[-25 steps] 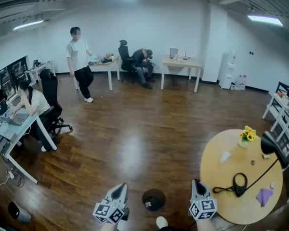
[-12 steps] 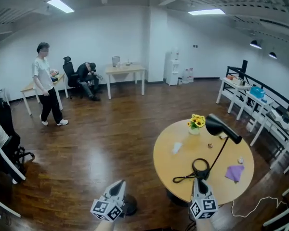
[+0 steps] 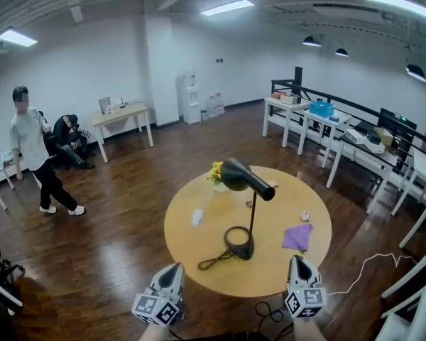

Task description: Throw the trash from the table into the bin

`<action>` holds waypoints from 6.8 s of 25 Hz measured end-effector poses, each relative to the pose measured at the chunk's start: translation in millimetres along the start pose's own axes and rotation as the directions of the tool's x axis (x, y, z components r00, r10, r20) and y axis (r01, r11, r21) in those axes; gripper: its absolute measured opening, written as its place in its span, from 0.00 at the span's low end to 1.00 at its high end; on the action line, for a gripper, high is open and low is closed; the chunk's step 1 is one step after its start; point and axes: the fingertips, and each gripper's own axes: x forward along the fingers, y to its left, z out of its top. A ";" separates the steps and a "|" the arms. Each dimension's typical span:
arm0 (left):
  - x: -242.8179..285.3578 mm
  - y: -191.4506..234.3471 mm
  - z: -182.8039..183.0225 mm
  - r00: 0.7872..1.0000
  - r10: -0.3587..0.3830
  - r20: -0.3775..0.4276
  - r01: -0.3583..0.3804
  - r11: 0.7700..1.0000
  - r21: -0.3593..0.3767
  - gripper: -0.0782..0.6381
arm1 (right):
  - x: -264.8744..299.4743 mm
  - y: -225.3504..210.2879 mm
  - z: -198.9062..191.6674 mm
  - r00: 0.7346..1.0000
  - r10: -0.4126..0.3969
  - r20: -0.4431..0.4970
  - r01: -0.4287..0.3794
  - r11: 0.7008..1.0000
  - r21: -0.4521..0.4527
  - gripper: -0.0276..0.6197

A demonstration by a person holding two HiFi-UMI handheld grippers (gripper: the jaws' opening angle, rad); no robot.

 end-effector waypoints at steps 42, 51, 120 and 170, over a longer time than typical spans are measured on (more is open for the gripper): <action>85.7 -18.5 -58.5 0.978 -0.199 -0.057 0.192 0.975 -0.109 0.11 | -30.5 -57.9 -10.8 0.978 -0.210 0.006 0.210 0.977 -0.042 0.05; 86.1 -24.5 -64.6 0.978 -0.195 -0.079 0.187 0.977 -0.100 0.11 | -26.5 -66.3 -19.3 0.979 -0.202 0.001 0.202 0.979 -0.005 0.05; -101.0 275.6 21.8 0.939 0.342 0.029 -0.343 0.939 0.029 0.11 | 200.0 272.5 -113.1 0.924 0.259 -0.280 -0.329 0.913 -0.241 0.05; 66.2 422.0 -77.3 0.882 0.409 -0.233 -0.431 0.901 -0.053 0.11 | 445.3 220.8 -310.3 0.739 0.045 -0.672 -0.096 0.995 -0.038 0.28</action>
